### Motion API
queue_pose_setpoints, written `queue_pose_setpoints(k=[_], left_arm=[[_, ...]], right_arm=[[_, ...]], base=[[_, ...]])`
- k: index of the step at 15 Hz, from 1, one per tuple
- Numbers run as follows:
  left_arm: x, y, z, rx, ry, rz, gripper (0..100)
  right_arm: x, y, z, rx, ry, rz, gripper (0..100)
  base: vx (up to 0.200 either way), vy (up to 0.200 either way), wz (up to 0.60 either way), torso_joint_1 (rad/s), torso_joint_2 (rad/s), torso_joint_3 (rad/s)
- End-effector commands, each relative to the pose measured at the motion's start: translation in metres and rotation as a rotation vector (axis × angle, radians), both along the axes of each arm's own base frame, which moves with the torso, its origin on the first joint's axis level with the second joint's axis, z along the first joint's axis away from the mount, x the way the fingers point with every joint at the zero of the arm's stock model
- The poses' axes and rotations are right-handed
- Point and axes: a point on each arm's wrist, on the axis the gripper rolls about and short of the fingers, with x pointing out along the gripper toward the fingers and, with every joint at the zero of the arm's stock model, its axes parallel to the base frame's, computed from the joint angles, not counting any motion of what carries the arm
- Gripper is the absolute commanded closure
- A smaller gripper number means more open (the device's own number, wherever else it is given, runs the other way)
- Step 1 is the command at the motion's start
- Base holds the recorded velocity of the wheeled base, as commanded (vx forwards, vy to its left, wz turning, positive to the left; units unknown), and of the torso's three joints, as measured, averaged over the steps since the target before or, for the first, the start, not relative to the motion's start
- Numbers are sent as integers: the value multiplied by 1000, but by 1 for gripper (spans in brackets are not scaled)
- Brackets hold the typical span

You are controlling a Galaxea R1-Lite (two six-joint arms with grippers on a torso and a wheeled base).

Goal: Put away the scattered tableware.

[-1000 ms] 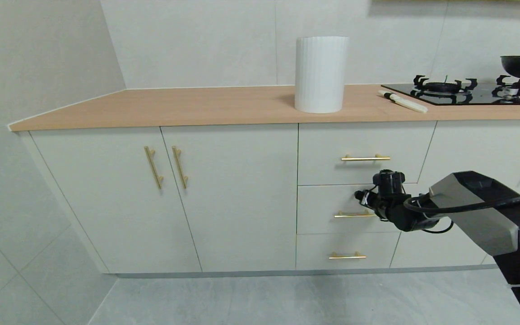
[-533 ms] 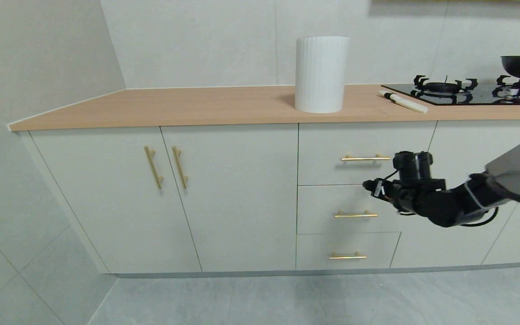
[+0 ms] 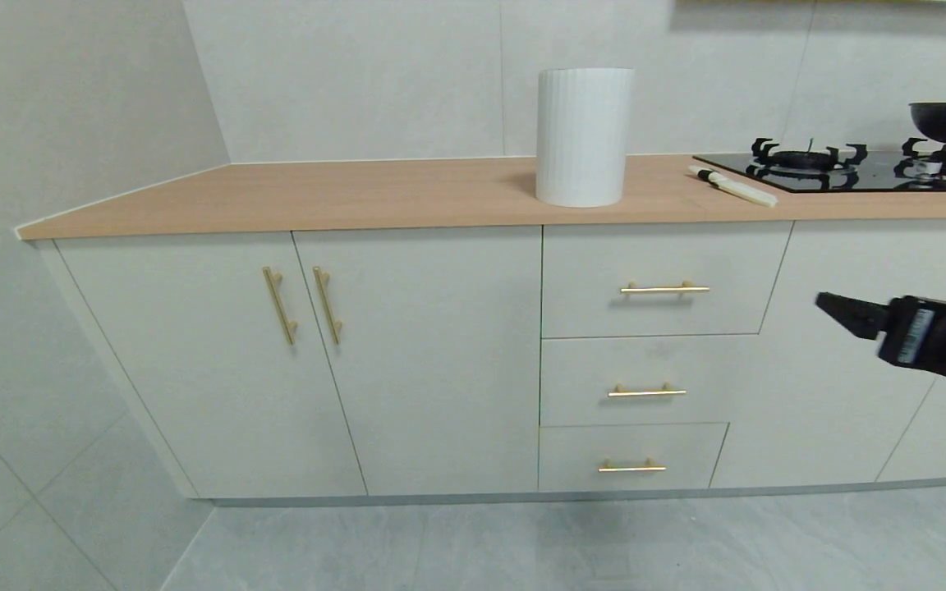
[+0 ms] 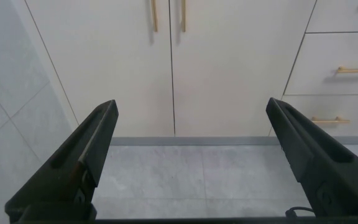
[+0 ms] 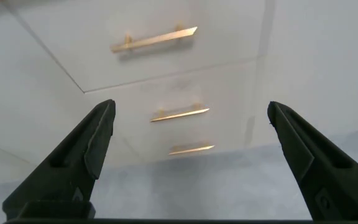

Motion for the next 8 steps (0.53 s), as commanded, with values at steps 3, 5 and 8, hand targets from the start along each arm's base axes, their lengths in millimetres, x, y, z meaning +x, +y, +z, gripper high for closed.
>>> queue_pose_setpoints(k=[3, 5, 8], left_arm=[[0, 0, 0, 0, 1, 1, 0], [0, 0, 0, 0, 1, 1, 0], [0, 0, 0, 0, 1, 1, 0]], right_arm=[[-173, -44, -2, -129, -159, -87, 0], [-205, -51, -18, -137, -151, -166, 0], [-240, -52, -38, -163, -192, -237, 0]], base=[[0, 0, 0, 0, 0, 0], [0, 0, 0, 0, 0, 0], [0, 0, 0, 0, 0, 0]])
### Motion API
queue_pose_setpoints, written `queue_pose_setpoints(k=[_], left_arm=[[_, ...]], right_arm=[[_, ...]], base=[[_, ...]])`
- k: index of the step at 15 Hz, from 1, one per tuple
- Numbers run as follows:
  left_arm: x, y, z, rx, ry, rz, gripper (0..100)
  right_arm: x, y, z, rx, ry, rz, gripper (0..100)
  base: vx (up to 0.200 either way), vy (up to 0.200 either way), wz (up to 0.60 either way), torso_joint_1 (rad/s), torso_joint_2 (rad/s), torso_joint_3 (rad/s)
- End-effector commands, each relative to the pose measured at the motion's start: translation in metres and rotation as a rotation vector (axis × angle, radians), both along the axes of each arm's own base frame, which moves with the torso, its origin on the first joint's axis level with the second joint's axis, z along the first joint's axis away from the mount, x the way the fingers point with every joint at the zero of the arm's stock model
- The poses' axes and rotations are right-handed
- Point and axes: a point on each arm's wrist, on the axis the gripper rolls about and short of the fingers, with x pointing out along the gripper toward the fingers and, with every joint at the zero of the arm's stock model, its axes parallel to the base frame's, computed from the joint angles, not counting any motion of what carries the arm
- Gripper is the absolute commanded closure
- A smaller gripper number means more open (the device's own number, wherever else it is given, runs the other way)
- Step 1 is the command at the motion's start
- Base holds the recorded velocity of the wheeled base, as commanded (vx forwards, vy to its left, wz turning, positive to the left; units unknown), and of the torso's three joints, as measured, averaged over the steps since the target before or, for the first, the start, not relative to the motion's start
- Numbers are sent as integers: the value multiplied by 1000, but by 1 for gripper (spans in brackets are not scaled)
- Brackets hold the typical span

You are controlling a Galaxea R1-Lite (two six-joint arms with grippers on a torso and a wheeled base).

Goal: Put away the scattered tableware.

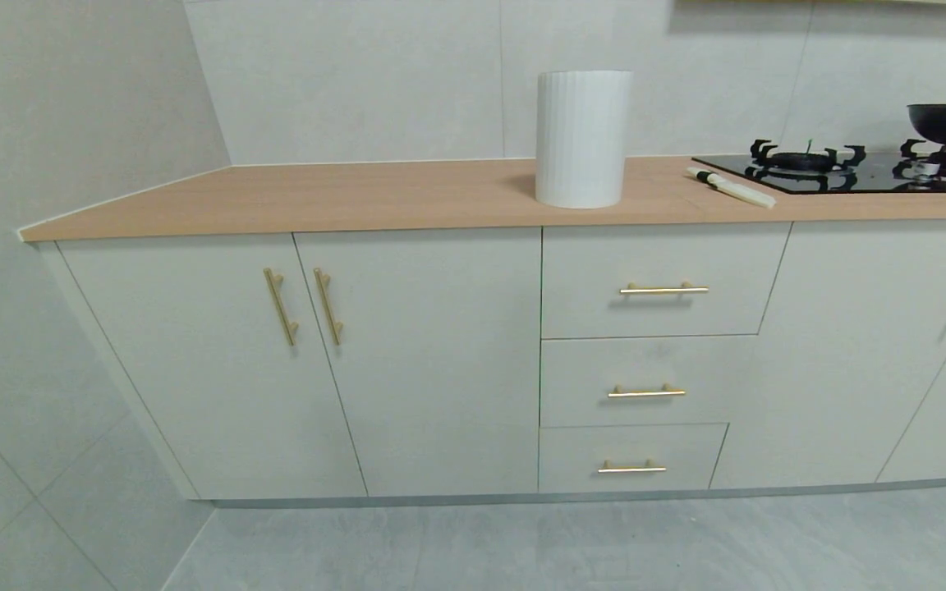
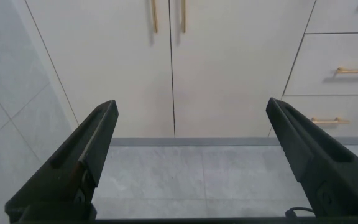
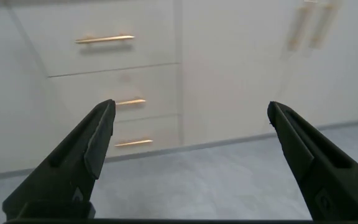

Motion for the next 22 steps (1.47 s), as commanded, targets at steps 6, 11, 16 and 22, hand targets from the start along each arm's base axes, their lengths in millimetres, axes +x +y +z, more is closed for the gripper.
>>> queue_pose_setpoints(k=[6, 11, 16, 22], left_arm=[[0, 0, 0, 0, 0, 1, 0], [0, 0, 0, 0, 0, 1, 0], [0, 0, 0, 0, 0, 1, 0], [0, 0, 0, 0, 0, 1, 0]], right_arm=[[-65, 2, -49, -108, -193, -84, 0], [-33, 6, -93, -58, -127, 93, 0], [-16, 10, -124, -61, -119, 252, 0], [-16, 10, -131, -37, -55, 268, 0]], base=[[0, 0, 0, 0, 0, 0], [0, 0, 0, 0, 0, 0], [0, 0, 0, 0, 0, 0], [0, 0, 0, 0, 0, 0]])
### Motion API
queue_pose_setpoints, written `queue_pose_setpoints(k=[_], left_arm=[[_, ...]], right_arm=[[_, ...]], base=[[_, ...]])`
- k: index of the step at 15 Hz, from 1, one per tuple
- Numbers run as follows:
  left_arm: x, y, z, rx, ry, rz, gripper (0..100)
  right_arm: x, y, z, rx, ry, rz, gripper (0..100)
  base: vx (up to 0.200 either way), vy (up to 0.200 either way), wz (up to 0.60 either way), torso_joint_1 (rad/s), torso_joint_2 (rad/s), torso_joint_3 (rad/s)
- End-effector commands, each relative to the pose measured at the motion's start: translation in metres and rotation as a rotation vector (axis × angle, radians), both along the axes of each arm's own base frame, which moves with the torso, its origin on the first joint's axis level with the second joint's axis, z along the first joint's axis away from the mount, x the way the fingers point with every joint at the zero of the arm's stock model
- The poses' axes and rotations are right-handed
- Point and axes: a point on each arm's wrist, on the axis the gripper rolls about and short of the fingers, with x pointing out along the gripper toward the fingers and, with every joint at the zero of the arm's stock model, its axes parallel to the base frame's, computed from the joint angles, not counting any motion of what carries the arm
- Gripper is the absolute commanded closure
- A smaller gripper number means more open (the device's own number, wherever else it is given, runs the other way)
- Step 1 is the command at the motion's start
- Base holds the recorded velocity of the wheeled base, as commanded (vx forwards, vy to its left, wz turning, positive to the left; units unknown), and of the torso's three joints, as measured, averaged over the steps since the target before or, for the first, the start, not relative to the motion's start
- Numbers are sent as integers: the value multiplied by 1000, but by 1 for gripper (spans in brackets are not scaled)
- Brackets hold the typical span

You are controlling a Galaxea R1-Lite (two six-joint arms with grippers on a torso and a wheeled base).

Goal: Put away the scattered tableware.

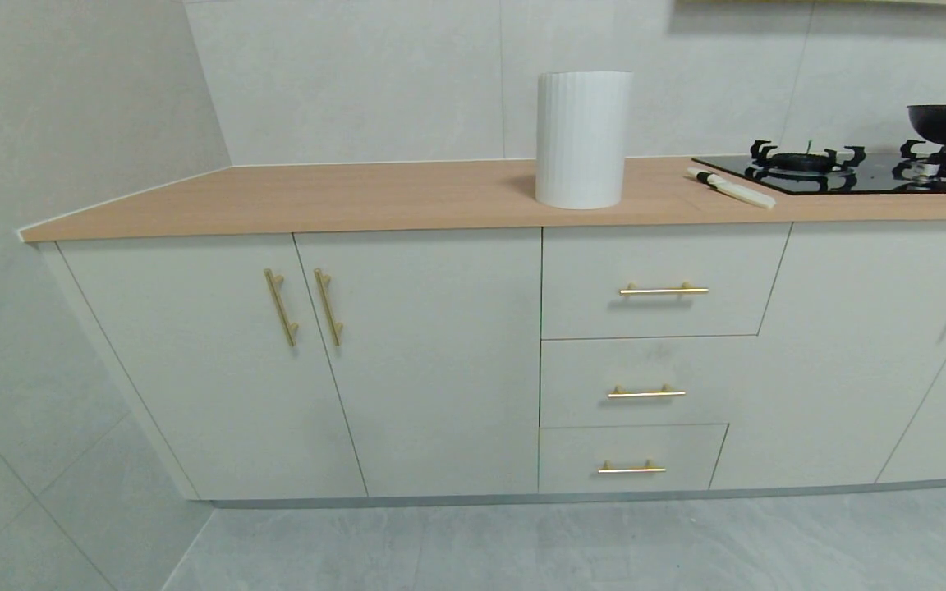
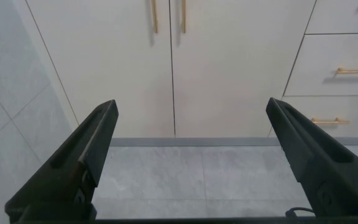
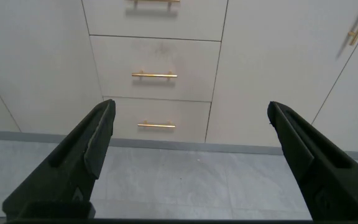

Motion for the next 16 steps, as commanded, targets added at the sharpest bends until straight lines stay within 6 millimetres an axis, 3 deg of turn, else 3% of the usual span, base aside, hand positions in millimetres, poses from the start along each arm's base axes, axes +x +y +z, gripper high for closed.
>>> queue_pose_setpoints(k=[1, 16], left_arm=[[0, 0, 0, 0, 0, 1, 0], [0, 0, 0, 9, 0, -1, 0]], right_arm=[[0, 0, -1, 2, 9, 2, 0], [0, 0, -1, 42, 10, -1, 0]], base=[[0, 0, 0, 0, 0, 0], [0, 0, 0, 0, 0, 0]])
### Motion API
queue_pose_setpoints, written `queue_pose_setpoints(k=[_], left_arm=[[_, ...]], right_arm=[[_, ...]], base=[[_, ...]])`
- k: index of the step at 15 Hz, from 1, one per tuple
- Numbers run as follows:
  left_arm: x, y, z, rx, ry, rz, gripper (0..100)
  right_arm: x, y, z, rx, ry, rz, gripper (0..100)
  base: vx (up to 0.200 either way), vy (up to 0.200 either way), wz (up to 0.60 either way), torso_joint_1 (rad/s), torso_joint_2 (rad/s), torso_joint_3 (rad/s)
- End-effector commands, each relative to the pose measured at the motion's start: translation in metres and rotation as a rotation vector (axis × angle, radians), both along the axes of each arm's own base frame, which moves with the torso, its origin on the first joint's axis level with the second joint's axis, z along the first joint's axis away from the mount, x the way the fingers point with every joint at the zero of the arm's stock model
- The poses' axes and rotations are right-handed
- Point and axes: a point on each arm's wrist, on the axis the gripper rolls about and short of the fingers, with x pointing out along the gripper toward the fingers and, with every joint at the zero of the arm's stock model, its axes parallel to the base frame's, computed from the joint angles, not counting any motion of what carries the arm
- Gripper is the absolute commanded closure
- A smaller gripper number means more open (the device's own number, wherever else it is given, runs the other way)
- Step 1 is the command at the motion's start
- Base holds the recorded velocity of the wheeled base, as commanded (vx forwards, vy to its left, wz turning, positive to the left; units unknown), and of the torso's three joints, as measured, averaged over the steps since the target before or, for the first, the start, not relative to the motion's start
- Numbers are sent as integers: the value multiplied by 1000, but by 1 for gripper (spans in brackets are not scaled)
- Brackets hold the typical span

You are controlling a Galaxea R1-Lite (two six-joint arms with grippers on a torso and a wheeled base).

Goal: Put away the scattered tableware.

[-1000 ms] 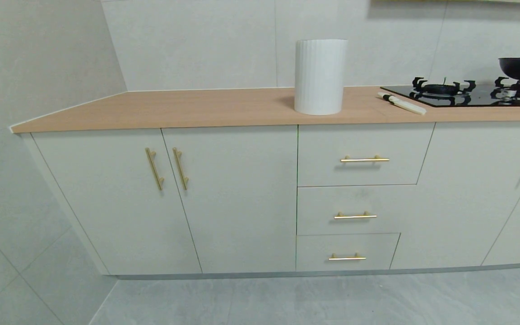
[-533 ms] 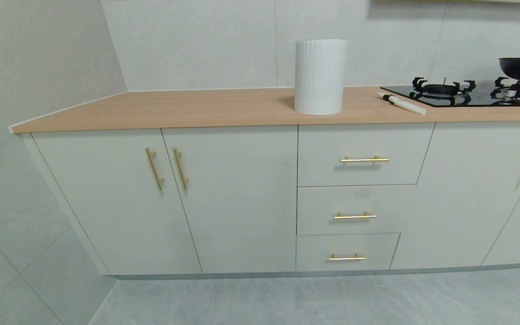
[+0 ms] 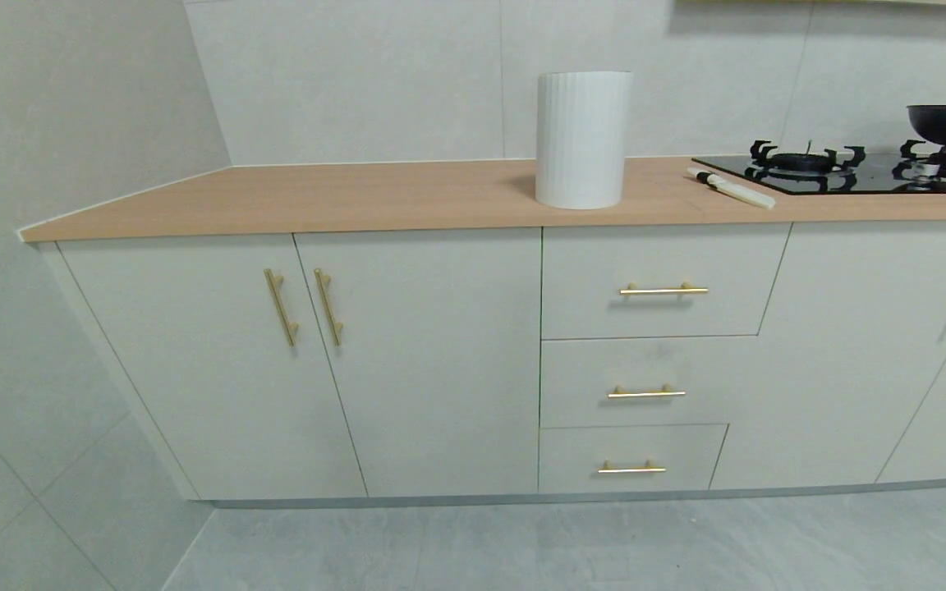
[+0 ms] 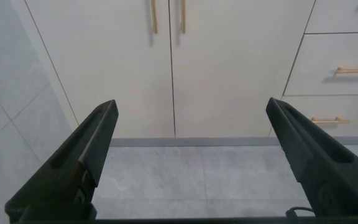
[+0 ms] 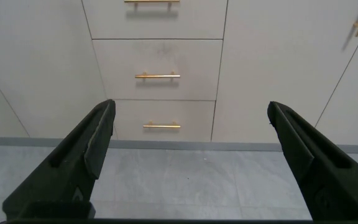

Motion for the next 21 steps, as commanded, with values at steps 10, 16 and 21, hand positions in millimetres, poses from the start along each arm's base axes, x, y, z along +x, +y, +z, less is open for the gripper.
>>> queue_pose_setpoints(k=[10, 16, 21], left_arm=[[0, 0, 0, -1, 0, 1, 0], [0, 0, 0, -2, 0, 1, 0], [0, 0, 0, -4, 0, 1, 0]], right_arm=[[0, 0, 0, -1, 3, 1, 0], [0, 0, 0, 1, 3, 1, 0], [0, 0, 0, 1, 3, 1, 0]], base=[[160, 0, 0, 2, 0, 2], [200, 0, 0, 2, 4, 3], [200, 0, 0, 2, 3, 2]])
